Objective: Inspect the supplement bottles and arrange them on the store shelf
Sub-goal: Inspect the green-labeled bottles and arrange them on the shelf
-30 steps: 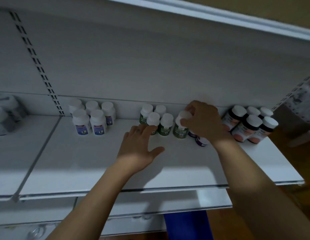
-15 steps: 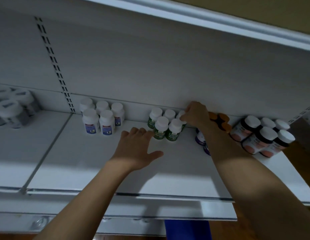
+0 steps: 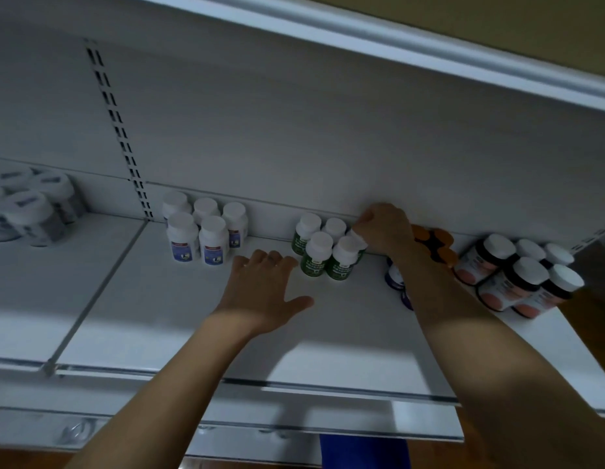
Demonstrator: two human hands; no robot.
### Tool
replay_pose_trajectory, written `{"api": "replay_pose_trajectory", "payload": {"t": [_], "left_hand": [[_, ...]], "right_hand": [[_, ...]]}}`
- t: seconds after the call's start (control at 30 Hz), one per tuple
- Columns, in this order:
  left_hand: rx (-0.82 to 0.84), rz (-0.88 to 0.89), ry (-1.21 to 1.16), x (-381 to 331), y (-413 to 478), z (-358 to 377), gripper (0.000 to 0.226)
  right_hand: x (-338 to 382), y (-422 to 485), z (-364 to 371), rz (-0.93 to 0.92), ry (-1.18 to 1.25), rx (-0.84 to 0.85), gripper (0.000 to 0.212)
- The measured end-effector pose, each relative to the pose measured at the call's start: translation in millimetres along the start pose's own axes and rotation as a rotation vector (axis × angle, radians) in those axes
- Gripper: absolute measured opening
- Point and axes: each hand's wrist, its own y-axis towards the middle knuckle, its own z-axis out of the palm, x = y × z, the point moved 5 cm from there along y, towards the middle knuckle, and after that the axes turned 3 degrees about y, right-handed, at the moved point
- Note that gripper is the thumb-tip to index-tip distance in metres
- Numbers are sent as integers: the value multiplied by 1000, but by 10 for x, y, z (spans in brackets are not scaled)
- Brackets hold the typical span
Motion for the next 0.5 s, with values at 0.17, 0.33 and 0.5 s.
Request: {"api": "replay_pose_trajectory", "payload": {"t": [0.17,0.33,0.5], "left_hand": [[-5,-20,-18,26,-37,-70,67],[-20,-30,-26,66,-102,-131,67],[-18,-55,-20,111,-173,-186,67]], "right_hand": [[323,8,107,-74,-150,-3,33],[352,40,256,-47,-162,46,39],[405,-12,123,-78,-126,-54,33]]}}
